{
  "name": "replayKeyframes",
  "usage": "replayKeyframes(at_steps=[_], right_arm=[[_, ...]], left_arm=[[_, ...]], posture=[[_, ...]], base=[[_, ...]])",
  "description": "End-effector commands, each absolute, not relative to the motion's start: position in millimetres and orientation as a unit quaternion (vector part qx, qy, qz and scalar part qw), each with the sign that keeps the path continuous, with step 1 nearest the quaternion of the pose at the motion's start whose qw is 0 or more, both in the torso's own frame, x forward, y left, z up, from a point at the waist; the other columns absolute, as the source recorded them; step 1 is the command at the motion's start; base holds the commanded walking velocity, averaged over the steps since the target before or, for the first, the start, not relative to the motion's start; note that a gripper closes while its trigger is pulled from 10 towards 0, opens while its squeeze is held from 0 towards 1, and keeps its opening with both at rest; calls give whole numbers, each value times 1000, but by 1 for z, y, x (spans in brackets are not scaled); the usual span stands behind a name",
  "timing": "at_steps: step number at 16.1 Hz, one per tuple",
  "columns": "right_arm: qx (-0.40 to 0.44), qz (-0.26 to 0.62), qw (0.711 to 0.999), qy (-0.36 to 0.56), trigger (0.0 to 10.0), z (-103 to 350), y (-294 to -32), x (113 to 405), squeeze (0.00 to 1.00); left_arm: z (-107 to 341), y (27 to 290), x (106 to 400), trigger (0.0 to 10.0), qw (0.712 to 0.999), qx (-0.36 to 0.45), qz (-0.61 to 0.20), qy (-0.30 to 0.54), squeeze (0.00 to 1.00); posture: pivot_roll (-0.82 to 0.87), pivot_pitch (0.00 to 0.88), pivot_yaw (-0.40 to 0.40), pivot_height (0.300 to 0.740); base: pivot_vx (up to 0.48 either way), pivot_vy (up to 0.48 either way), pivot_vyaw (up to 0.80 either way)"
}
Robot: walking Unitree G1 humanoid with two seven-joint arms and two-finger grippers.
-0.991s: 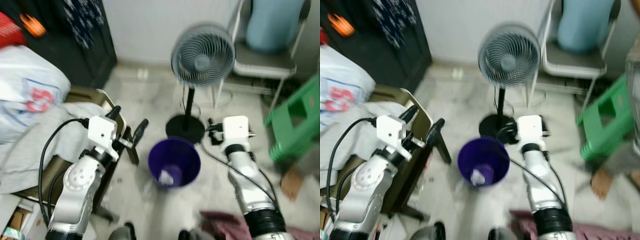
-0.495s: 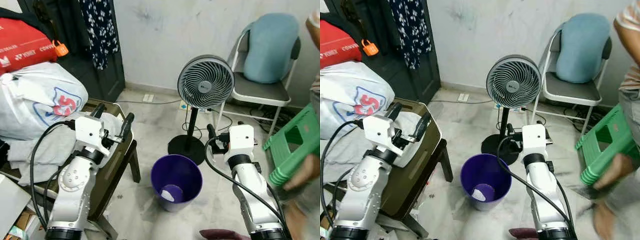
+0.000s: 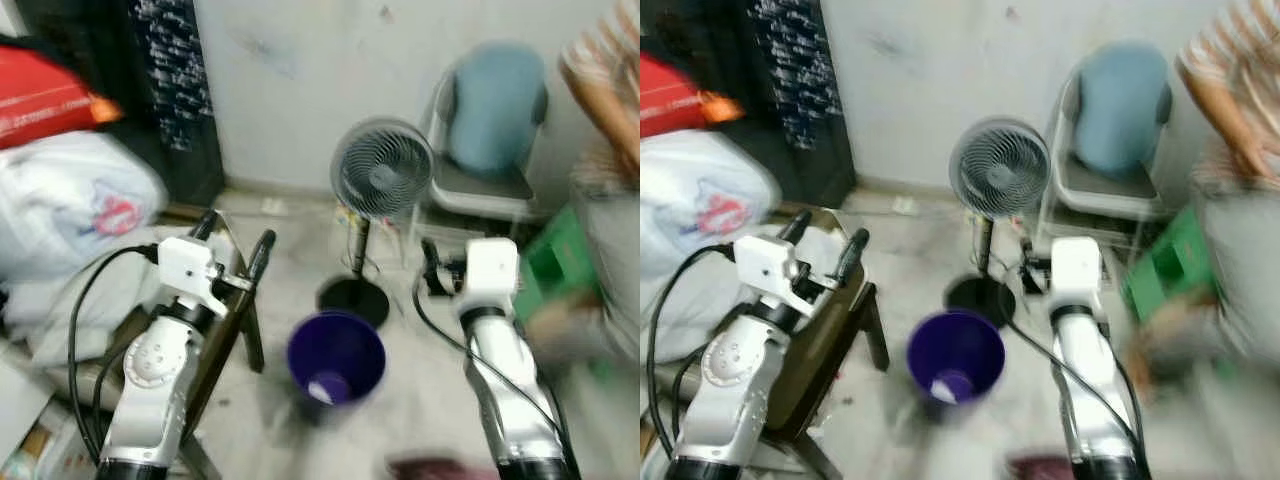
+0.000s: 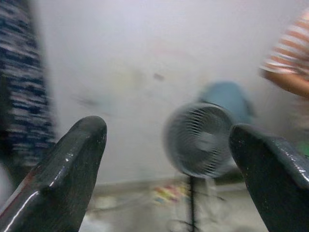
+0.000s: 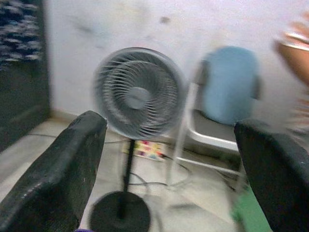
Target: Clean up the room
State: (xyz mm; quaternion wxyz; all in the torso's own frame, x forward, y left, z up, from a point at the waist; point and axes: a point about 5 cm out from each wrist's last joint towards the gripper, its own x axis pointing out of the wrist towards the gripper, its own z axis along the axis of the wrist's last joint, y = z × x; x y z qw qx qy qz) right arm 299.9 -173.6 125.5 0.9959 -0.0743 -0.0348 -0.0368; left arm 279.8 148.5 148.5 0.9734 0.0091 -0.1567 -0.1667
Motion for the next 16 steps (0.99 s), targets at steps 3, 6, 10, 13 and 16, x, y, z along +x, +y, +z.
replayKeyframes(at_steps=[3,6,10,13,16], right_arm=[[-65,-28,996,-47,10000,133,-165,303,0],[-67,-28,996,-45,10000,133,-165,306,0],[-71,-13,996,-46,10000,133,-157,304,0],[-93,-5,994,-54,10000,134,-154,299,0],[-89,-9,995,-50,10000,133,-154,295,0]], left_arm=[[145,151,280,10000,977,20,-155,-145,0],[145,148,278,10000,977,27,-161,-137,0],[142,140,276,10000,975,12,-175,-134,0],[140,132,274,10000,973,4,-191,-129,0],[140,130,273,10000,972,3,-199,-127,0]], posture=[[-50,0,-5,740],[-46,0,-9,740],[-59,0,-16,740],[-79,15,-5,740],[-82,29,1,740]], base=[[0,0,0],[0,0,0],[0,0,0],[0,0,223],[0,0,700]])
